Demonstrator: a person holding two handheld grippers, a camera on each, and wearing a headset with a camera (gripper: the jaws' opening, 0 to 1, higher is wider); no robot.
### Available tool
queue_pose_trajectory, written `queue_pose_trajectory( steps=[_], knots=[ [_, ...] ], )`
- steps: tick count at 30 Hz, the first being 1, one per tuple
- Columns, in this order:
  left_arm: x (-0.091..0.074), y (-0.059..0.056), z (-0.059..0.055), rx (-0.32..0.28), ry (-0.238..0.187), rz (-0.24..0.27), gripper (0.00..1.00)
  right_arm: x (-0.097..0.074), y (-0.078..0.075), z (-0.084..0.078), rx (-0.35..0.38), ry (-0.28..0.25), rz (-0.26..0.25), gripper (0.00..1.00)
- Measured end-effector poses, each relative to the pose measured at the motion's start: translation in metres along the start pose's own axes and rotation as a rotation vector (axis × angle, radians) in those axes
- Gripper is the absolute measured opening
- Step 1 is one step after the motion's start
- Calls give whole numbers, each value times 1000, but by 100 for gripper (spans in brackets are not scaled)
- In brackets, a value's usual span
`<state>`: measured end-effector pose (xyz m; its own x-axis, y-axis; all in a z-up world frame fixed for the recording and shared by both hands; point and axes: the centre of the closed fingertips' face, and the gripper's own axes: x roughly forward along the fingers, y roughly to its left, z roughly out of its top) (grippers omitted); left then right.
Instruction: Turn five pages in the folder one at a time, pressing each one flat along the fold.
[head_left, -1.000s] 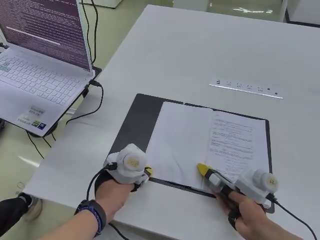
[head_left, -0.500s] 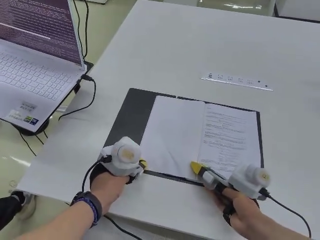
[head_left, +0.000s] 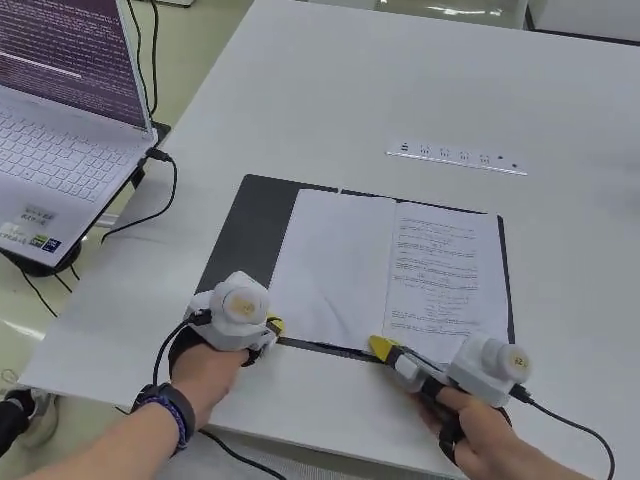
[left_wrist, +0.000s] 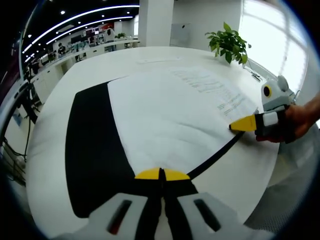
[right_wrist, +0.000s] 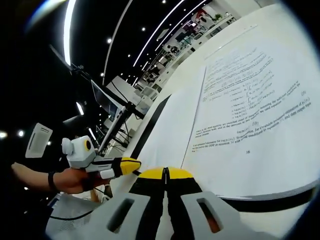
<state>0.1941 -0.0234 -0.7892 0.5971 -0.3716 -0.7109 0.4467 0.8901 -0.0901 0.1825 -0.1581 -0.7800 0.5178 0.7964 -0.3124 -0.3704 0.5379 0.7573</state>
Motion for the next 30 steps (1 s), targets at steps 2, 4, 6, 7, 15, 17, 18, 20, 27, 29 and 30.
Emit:
queue_pose_trajectory(
  steps=[2, 4, 6, 7, 15, 17, 18, 20, 27, 29, 30],
  knots=[
    [0, 0, 0, 0, 0, -2, 0, -2, -1, -2, 14, -4, -1, 0],
    [0, 0, 0, 1, 0, -4, 0, -3, -1, -2, 21, -10, -4, 0],
    [0, 0, 0, 2, 1, -5, 0, -2, -1, -1, 26, -14, -10, 0],
    [0, 0, 0, 2, 2, -7, 0, -2, 0, -1, 28, -14, -12, 0],
    [1, 1, 0, -31, 1, -14, 0, -2, -1, -1, 41, -15, -27, 0],
    [1, 1, 0, -43, 3, -16, 0, -3, -1, -1, 69, -31, -36, 0],
    [1, 1, 0, -44, 6, -16, 0, -3, -1, -1, 79, -38, -41, 0],
    [1, 0, 0, -52, 9, -16, 0, -4, -2, 0, 87, -49, -52, 0],
    [2, 3, 0, -201, 6, -32, 0, -7, 3, -2, 162, -64, -39, 0],
    [2, 0, 0, -206, 13, -44, 1, -8, 5, -2, 159, -63, -38, 0],
    [2, -1, 0, -209, 16, -49, 3, -9, 5, -1, 161, -66, -38, 2]
  ],
)
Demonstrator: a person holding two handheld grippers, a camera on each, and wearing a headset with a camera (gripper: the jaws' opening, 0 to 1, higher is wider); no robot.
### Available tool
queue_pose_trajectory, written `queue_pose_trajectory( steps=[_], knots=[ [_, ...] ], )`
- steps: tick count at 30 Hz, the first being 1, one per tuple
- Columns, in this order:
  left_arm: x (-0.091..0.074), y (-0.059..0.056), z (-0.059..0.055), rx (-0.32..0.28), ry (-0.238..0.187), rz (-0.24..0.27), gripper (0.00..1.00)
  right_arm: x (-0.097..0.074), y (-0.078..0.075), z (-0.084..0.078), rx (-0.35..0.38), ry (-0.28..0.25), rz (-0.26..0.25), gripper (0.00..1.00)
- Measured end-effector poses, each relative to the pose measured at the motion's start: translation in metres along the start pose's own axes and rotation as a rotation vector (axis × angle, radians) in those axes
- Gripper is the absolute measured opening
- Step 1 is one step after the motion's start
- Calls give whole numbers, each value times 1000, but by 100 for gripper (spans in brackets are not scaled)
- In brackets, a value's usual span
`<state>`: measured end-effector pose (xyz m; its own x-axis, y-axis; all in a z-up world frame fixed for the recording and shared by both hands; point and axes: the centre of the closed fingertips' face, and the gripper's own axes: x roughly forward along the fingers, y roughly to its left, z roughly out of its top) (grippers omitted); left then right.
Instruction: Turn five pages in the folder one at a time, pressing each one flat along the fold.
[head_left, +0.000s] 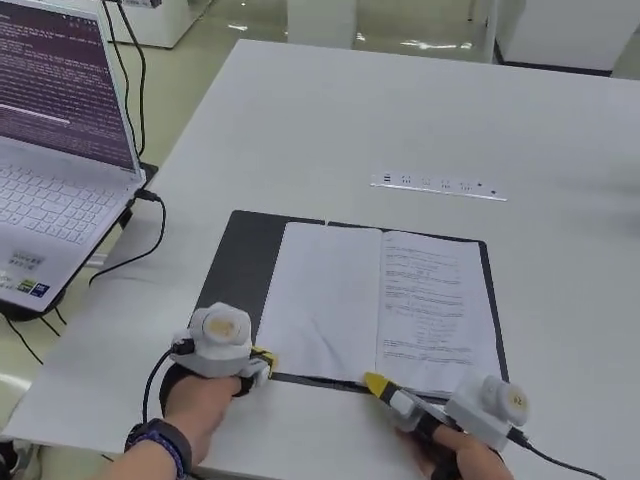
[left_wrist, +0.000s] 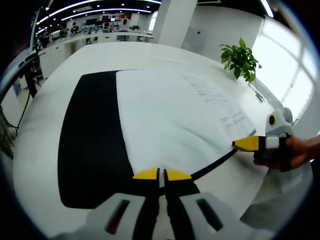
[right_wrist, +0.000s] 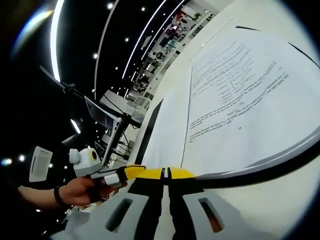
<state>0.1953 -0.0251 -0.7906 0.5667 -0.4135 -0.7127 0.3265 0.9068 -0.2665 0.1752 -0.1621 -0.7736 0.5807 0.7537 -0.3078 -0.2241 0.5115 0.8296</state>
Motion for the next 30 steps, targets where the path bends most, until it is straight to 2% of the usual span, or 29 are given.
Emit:
queue_pose_trajectory(
  steps=[6, 10, 15, 17, 24, 30],
  knots=[
    [-1, -7, 0, -18, 31, -18, 11, -6, 4, 12, -15, -30, -1, 8],
    [-5, -14, 0, 9, 43, -23, 18, -14, 4, 19, -53, -30, -14, 14],
    [-15, -14, 3, 25, 40, -9, 22, -26, 5, 23, -96, -36, -32, 17],
    [-17, -12, 4, 6, 26, 1, 23, -32, 5, 26, -104, -54, -38, 18],
    [-27, -22, 6, 22, 12, 0, 28, -48, -3, 31, -158, -51, -75, 25],
    [-36, -32, 10, 72, 11, -23, 33, -60, -6, 41, -237, -44, -96, 29]
  ],
)
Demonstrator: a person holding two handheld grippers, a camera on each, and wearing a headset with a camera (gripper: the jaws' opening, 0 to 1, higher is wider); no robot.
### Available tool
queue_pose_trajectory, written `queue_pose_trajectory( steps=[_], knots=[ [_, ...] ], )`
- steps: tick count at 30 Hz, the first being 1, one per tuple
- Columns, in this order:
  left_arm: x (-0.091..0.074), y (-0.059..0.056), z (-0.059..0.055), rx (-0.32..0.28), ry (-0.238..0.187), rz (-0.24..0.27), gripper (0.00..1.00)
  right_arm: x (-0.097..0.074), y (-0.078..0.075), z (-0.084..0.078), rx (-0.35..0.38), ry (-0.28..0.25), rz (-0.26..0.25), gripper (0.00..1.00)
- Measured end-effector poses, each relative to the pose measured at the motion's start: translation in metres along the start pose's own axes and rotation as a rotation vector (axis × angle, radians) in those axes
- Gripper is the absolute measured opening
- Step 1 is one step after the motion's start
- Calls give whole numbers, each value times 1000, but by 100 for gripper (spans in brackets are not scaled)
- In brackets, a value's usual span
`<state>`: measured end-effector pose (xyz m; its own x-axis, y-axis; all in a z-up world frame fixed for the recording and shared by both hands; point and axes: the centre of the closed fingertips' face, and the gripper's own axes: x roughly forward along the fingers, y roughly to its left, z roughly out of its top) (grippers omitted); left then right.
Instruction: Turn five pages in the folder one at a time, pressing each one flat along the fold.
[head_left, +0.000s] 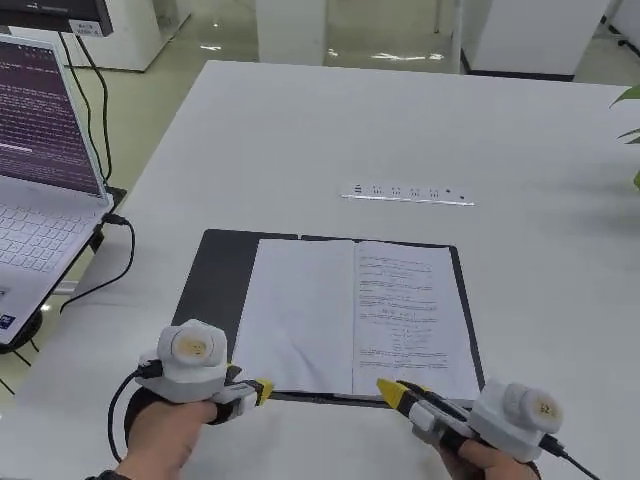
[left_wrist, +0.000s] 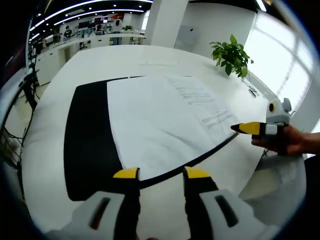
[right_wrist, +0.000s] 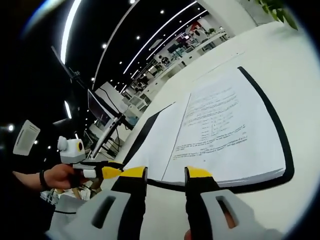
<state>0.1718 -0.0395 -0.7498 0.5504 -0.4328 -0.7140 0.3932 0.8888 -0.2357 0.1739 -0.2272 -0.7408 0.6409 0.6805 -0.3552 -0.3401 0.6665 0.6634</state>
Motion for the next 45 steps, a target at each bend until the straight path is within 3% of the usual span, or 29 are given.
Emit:
queue_pose_trajectory(
  steps=[4, 9, 13, 15, 19, 21, 26, 33, 37, 41, 45],
  knots=[
    [-9, -4, 7, 29, -14, -19, 36, -6, 2, 15, -49, -15, 7, 29],
    [-22, 2, 18, 72, -34, -25, 38, -15, 1, 31, -166, 10, -3, 34],
    [-33, 11, 26, 131, -39, 0, 41, -24, 1, 38, -294, 57, -8, 40],
    [-38, 14, 29, 161, -42, 17, 43, -28, 3, 40, -323, 69, -4, 42],
    [-48, 20, 33, 155, -64, 27, 45, -38, 1, 41, -369, 93, -24, 48],
    [-52, 23, 33, 166, -74, 33, 47, -46, -1, 37, -436, 129, -37, 54],
    [-66, 18, 30, 205, -81, 28, 55, -64, 0, 35, -426, 103, -49, 58],
    [-82, 13, 30, 189, -127, 29, 61, -87, -6, 28, -490, 139, -118, 65],
    [-83, 8, 26, 183, -134, 22, 64, -96, -10, 31, -482, 119, -139, 67],
    [-81, 3, 20, 184, -113, 19, 65, -101, -11, 33, -461, 95, -152, 68],
    [-80, -2, 21, 147, -126, 19, 65, -104, -12, 33, -448, 81, -151, 69]
  ],
)
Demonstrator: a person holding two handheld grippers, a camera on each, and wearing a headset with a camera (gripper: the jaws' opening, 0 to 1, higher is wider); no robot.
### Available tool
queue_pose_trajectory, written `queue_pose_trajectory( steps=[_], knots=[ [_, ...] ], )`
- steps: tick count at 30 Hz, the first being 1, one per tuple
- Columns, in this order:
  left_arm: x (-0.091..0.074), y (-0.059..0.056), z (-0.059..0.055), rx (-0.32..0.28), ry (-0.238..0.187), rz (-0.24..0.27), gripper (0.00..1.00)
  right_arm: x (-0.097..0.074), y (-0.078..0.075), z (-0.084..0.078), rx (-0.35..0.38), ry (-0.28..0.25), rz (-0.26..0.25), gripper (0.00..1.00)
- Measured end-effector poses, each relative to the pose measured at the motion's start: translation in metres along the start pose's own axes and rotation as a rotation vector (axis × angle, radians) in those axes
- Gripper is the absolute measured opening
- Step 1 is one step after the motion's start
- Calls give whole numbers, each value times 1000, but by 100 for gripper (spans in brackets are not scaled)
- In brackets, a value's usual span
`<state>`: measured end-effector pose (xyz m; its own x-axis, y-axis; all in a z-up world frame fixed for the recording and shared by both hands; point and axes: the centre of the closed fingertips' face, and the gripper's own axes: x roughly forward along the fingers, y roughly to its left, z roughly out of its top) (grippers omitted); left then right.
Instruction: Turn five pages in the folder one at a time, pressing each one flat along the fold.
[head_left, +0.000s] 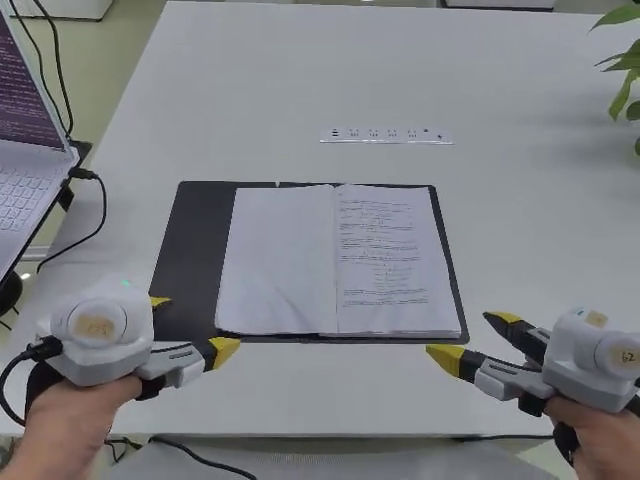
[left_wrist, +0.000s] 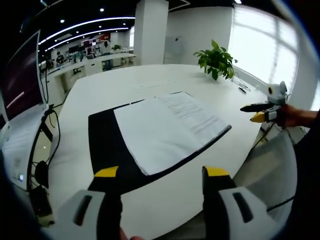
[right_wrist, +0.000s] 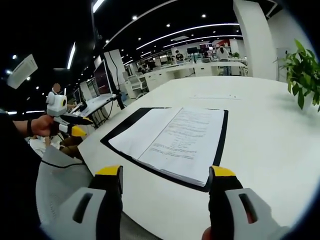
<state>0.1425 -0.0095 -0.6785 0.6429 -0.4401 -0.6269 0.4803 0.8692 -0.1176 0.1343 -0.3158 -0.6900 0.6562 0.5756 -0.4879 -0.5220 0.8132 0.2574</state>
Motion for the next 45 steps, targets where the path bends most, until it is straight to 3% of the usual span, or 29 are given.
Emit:
queue_pose_trajectory(
  steps=[21, 33, 45],
  knots=[
    [15, -23, 10, 37, 13, -25, 65, -9, -6, -10, 36, 2, 2, 69],
    [32, -42, 23, 79, 20, -68, 65, -12, -11, -9, 54, -9, 1, 69],
    [57, -71, 35, 129, 28, -125, 64, -21, -18, -18, 82, -13, -8, 69]
  ],
)
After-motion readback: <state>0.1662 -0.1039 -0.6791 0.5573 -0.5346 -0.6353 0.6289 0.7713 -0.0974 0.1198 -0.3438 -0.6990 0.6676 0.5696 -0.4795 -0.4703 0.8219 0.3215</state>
